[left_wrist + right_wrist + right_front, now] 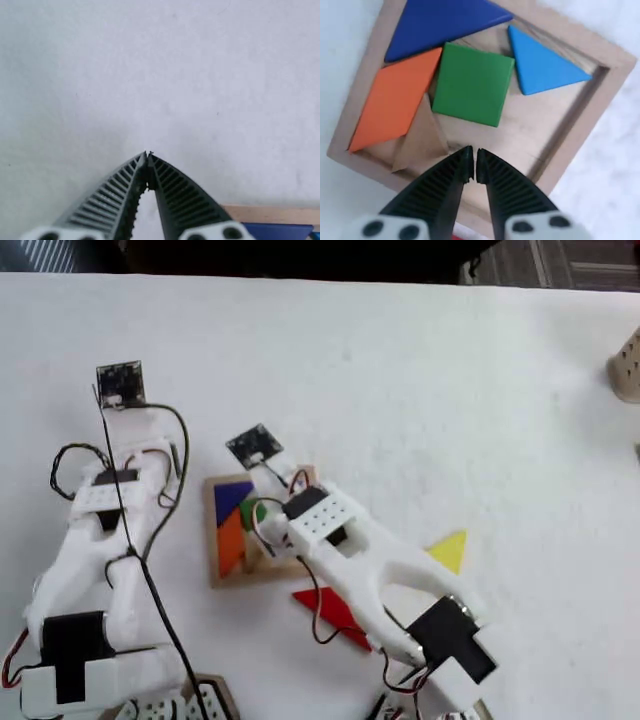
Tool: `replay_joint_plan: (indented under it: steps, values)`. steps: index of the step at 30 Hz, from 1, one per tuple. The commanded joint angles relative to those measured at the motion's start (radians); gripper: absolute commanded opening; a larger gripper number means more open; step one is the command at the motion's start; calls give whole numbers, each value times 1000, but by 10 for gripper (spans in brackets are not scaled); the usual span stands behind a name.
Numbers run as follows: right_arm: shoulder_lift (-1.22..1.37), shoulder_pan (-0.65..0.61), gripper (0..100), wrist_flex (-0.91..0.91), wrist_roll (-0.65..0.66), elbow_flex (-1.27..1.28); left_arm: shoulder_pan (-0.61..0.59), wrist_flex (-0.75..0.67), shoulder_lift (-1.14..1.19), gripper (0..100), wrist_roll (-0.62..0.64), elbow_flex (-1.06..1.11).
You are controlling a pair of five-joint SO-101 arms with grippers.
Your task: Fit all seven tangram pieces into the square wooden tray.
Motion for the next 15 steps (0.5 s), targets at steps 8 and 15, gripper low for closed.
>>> replay_joint_plan:
  steps: [8,15]
  values:
    - [-15,-2,18,-127,-2,-48,5,5,-4,23,12,-48]
    - [-39,1,18,-38,34,-41,4,5,-4,23,12,-48]
